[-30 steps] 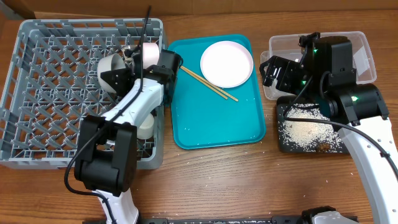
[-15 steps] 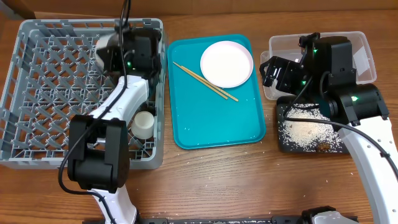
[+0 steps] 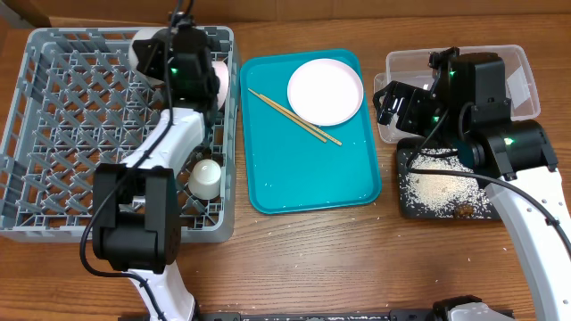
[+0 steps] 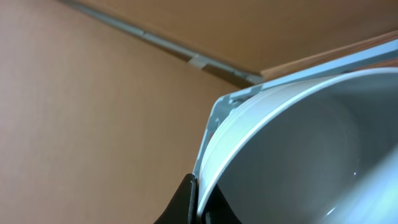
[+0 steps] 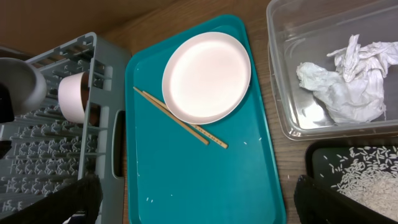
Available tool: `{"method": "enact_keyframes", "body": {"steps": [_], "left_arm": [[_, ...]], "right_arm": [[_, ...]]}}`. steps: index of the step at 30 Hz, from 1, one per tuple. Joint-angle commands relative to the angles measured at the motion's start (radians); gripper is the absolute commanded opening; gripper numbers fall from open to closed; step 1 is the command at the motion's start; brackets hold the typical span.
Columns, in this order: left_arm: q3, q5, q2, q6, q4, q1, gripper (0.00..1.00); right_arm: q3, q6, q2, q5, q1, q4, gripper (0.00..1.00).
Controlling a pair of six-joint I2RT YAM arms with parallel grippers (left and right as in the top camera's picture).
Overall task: Sort waste into correct bins and load items into the dishwasher
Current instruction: 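Lower the grey bowl into the rack's top row and release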
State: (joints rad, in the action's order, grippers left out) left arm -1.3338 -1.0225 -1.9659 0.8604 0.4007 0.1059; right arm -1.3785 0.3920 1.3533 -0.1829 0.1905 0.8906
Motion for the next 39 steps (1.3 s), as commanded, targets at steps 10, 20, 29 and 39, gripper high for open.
{"method": "enact_keyframes", "body": {"steps": [10, 20, 29, 39], "left_arm": [[-0.002, -0.027, -0.021, -0.103, 0.022, -0.078, 0.04], [-0.002, -0.089, -0.164, -0.124, 0.192, -0.085, 0.04], [-0.003, -0.106, -0.212, -0.124, 0.261, -0.08, 0.04], [-0.002, -0.134, -0.212, -0.121, 0.193, 0.006, 0.31]], "right_arm": [[-0.008, 0.0, 0.001, 0.006, -0.001, 0.006, 1.0], [-0.008, 0.0, 0.001, 0.006, -0.001, 0.006, 1.0], [-0.008, 0.001, 0.001, 0.006, -0.001, 0.005, 1.0], [-0.008, 0.0, 0.001, 0.006, -0.001, 0.005, 1.0]]}}
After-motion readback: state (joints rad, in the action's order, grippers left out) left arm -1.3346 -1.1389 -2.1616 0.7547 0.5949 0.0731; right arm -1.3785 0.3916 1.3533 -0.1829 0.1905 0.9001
